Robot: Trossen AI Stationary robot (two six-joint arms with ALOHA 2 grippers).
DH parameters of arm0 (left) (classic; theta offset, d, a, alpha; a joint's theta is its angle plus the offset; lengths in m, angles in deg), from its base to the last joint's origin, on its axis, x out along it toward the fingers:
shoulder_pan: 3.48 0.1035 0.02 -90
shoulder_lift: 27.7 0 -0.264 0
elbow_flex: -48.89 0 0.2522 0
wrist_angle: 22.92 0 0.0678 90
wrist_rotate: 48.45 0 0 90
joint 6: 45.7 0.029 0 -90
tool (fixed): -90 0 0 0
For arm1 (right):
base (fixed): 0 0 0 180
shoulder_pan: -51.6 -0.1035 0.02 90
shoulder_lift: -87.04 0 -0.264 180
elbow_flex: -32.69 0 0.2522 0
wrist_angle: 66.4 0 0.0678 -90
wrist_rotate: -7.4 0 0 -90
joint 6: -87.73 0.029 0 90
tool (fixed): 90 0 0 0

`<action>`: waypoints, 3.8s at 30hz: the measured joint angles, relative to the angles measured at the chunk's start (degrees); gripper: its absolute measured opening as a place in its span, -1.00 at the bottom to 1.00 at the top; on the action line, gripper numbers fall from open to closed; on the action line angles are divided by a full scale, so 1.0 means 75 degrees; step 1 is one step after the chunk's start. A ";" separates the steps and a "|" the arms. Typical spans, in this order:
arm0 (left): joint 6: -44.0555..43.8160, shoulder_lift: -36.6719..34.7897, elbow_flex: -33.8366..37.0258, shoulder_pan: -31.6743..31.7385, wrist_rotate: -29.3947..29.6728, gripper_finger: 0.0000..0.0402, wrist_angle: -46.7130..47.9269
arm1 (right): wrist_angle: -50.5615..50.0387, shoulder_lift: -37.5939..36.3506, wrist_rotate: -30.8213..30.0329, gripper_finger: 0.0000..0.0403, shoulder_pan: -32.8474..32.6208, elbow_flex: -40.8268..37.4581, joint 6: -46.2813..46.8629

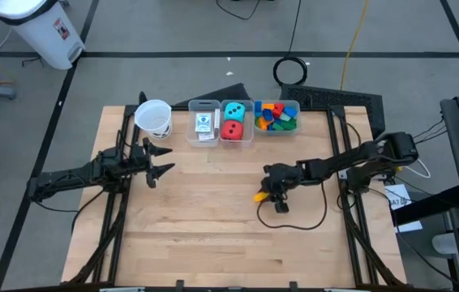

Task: Pick & Place Toys
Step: Put the yellow game piece into the right transparent bin, then return to Home Position

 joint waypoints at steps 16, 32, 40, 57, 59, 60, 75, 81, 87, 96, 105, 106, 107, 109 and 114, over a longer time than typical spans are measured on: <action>0.0000 0.0001 0.0000 0.0000 -0.0001 0.43 -0.0003 | 0.2915 -0.2211 -0.0321 -0.39 0.0527 0.1248 -0.1532; 0.0000 0.0002 0.0000 0.0000 0.0000 0.43 -0.0003 | 0.0386 -0.2158 -0.3927 -0.36 0.5199 0.0951 0.0097; 0.0000 0.0003 0.0000 0.0000 -0.0003 0.43 -0.0003 | 0.0905 -0.1784 -0.3695 -0.41 0.5880 -0.0530 0.1110; 0.0000 0.0002 0.0000 0.0000 -0.0003 0.43 -0.0003 | 0.0166 -0.2968 -0.3704 0.53 0.4903 -0.0060 0.0701; 0.0000 0.0003 0.0000 0.0000 -0.0003 0.43 -0.0003 | -0.0896 -0.3404 -0.3703 0.62 0.4446 0.0501 0.0590; 0.0000 0.0000 0.0000 0.0000 -0.0003 0.43 -0.0003 | -0.1434 -0.3628 -0.3702 0.65 0.4185 0.0811 0.0548; 0.0000 0.0001 0.0000 0.0000 0.0000 0.43 -0.0005 | -0.6563 -0.7286 -0.3647 0.73 0.0460 0.3317 0.2527; 0.0000 0.0002 0.0000 0.0000 0.0000 0.43 -0.0006 | -0.7206 -0.8525 -0.3703 0.73 0.0095 0.3148 0.2765; 0.0000 0.0003 0.0000 0.0000 0.0000 0.43 -0.0006 | -0.6668 -0.9390 -0.4280 0.74 0.0098 0.1906 0.2814; 0.0000 0.0000 0.0000 0.0000 0.0000 0.43 -0.0006 | -0.3635 -0.9926 -0.5328 0.74 0.0098 -0.1410 0.2716; 0.0000 0.0000 0.0000 0.0000 0.0000 0.43 -0.0006 | 0.2130 -0.9860 -0.5125 0.74 0.0115 -0.4028 0.0798; 0.0000 0.0000 0.0000 0.0000 0.0000 0.43 -0.0006 | 0.2393 -0.9888 -0.5120 0.74 0.0104 -0.4157 0.0739; 0.0000 0.0000 0.0000 0.0000 0.0000 0.43 -0.0006 | 0.2535 -0.9907 -0.5123 0.74 0.0102 -0.4271 0.0729; 0.0000 0.0000 0.0000 0.0000 0.0000 0.43 -0.0006 | 0.2725 -0.9910 -0.5127 0.74 0.0101 -0.4475 0.0707; 0.0000 0.0000 0.0000 0.0000 0.0001 0.43 -0.0006 | 0.2887 -0.9892 -0.5120 0.74 0.0098 -0.4816 0.1062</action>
